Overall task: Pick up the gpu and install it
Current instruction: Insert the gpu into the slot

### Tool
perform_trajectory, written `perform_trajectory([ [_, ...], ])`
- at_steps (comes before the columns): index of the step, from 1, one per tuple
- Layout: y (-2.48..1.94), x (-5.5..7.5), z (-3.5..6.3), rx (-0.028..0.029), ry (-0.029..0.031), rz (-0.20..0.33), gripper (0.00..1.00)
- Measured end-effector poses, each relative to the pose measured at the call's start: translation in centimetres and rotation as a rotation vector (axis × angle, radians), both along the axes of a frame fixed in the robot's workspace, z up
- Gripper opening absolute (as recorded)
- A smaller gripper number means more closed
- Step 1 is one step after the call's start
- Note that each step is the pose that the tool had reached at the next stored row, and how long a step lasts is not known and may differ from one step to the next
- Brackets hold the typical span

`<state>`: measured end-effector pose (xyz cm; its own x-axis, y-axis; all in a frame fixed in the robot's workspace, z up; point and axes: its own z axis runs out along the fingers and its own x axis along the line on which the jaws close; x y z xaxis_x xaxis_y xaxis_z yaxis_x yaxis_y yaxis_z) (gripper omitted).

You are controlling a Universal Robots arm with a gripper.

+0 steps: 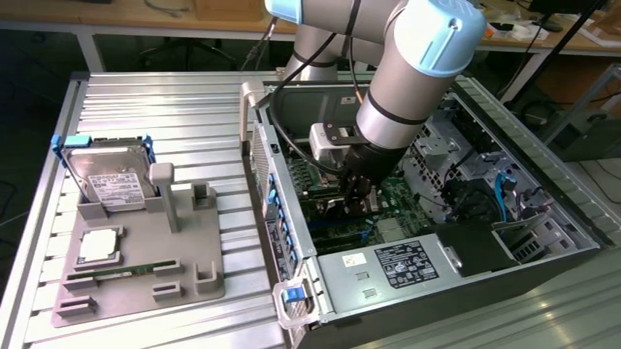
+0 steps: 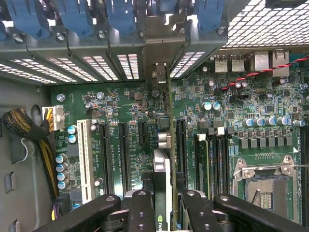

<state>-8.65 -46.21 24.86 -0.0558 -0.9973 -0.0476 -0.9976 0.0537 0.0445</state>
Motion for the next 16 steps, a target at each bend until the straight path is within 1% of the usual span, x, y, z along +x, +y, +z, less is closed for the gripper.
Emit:
perform_trajectory([
  [11, 0.0, 0.0, 0.02, 0.0002, -0.0001, 0.0, 0.27],
  [14, 0.01, 0.0, 0.31, 0.0008, -0.0003, 0.0, 0.27],
  [16, 0.0, 0.0, 0.39, 0.0001, 0.0002, 0.0, 0.27],
])
